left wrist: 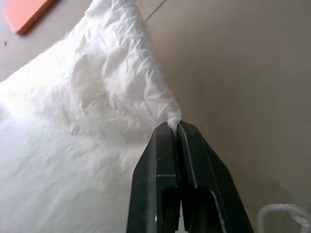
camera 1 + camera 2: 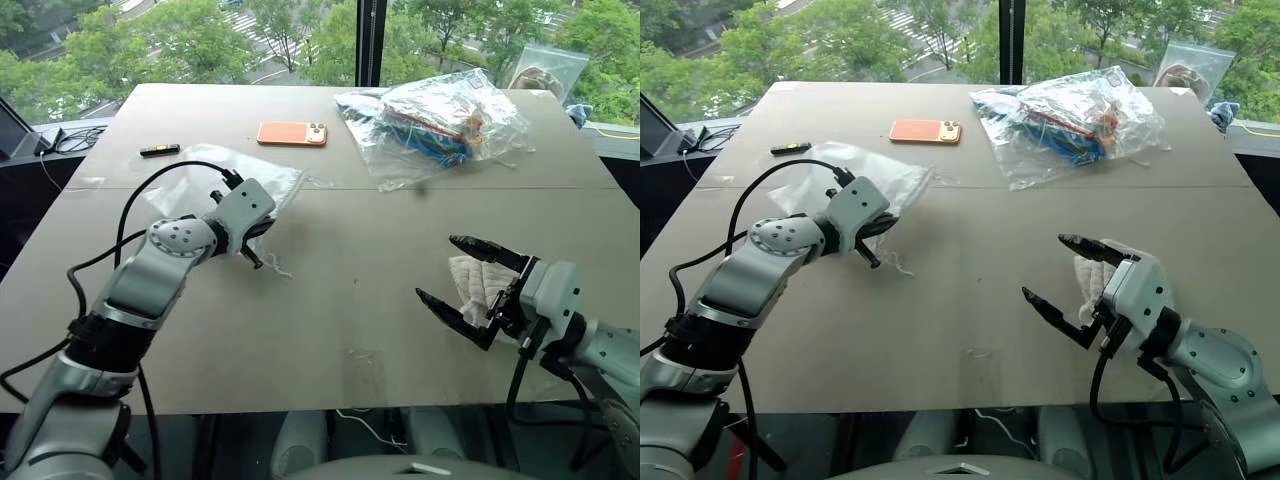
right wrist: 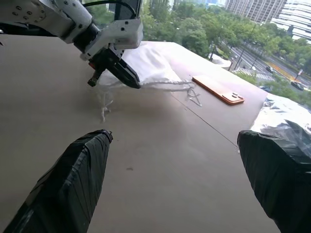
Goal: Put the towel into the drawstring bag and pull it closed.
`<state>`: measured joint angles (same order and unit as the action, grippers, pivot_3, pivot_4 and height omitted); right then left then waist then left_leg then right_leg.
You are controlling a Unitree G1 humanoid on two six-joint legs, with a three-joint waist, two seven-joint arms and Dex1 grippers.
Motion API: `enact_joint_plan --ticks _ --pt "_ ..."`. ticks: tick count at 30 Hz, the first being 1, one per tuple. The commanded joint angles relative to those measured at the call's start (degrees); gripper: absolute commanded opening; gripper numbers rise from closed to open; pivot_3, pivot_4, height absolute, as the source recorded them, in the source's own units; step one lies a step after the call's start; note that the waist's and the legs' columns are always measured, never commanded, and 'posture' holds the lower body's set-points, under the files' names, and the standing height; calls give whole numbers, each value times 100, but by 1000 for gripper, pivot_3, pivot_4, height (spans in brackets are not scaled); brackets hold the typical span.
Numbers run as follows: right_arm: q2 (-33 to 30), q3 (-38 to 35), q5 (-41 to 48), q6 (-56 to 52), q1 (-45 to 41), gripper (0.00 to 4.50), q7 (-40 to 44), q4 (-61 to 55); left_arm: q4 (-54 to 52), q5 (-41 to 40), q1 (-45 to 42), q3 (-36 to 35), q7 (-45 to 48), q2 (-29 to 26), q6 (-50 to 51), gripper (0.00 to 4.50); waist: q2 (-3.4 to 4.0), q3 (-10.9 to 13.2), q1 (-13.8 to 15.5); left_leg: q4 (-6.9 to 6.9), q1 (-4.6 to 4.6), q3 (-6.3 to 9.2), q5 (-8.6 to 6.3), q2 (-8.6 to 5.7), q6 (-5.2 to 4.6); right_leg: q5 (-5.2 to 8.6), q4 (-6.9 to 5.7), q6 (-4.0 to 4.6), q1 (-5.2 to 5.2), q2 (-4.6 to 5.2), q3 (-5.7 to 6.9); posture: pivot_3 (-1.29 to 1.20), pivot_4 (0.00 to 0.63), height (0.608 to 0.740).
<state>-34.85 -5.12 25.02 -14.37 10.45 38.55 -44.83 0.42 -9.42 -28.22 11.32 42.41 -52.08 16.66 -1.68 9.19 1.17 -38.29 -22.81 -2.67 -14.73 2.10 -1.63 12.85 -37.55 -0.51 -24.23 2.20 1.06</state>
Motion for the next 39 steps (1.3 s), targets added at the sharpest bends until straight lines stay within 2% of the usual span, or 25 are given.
enact_joint_plan --ticks 1,5,8,10,13,15,18,20,22,25,29,33,39 --pt "-43 31 -87 139 30 4500 79 -25 1205 202 -346 -177 1018 -76 -2294 11 0 0 12 1 0 -2 0 0 -1 1 1 1 0 1 1 0 150 740" --pt "-103 78 -266 202 198 4500 137 1 2694 86 -916 -141 2187 113 -3135 11 -1 0 18 -1 -5 -6 -2 -4 -4 5 -1 -6 1 -30 13 0 150 740" --pt "-38 96 -357 227 360 4500 54 -39 3184 -80 -1074 -307 2642 197 -3063 885 -2 1 -24 -3 -9 -13 -3 -3 -7 12 0 -22 0 -38 29 0 150 740" --pt "-26 141 -435 257 446 4500 34 -81 3207 -220 -1053 -497 2711 246 -2921 1818 -5 3 -39 -3 -10 -11 -3 -3 -7 9 0 -37 0 -39 30 0 150 740" --pt "24 236 -558 279 547 4500 -34 -146 2717 -535 -794 -807 2665 229 -2144 3249 -9 5 -53 -3 -8 -6 -4 2 -8 4 -3 -50 -1 -41 29 0 150 740" --pt "56 333 -686 312 597 4500 -87 -162 2246 -257 -521 -994 1947 268 -1991 3249 -9 5 -55 -2 -5 -8 -4 2 -8 5 -4 -51 -1 -40 26 0 150 740" --pt "118 459 -853 352 645 4500 -171 -178 1276 622 75 -1096 659 399 -2017 3249 -9 5 -43 -2 -3 -4 -4 3 -8 5 -7 -52 0 -35 18 0 150 740" --pt "165 523 -917 347 650 4500 -233 -190 703 809 464 -1097 335 510 -1900 3249 -9 5 -35 -2 -2 -6 -4 2 -8 5 -7 -53 1 -29 7 0 150 740" --pt "225 588 -987 358 680 4500 -295 -204 242 1362 833 -1045 -281 680 -2082 3249 -11 4 -27 -3 -4 -6 -4 2 -7 5 -7 -53 1 -29 5 0 150 740" --pt "287 664 -1034 367 742 4500 -352 -223 -108 2360 1174 -957 -1328 909 -2351 3249 -11 4 -21 -3 -2 -6 -4 2 -7 5 -7 -52 1 -26 3 0 150 740" --pt "311 693 -1059 365 736 4500 -361 -211 -50 3424 1443 -788 -2389 1100 -2445 3249 -10 4 -36 -2 6 -7 -4 4 -7 5 -12 -52 1 -27 1 0 150 740" --pt "322 680 -1039 347 698 4500 -356 -192 9 3883 1605 -617 -2914 1307 -2608 3249 -10 4 -32 -2 7 -9 -4 5 -7 5 -15 -53 1 -27 0 0 150 740" --pt "268 586 -966 313 654 4500 -269 -147 -210 3897 2040 -682 -3180 1466 -2800 3249 -11 3 -34 -2 6 -10 -4 7 -7 3 -14 -49 1 -11 -2 0 150 740"
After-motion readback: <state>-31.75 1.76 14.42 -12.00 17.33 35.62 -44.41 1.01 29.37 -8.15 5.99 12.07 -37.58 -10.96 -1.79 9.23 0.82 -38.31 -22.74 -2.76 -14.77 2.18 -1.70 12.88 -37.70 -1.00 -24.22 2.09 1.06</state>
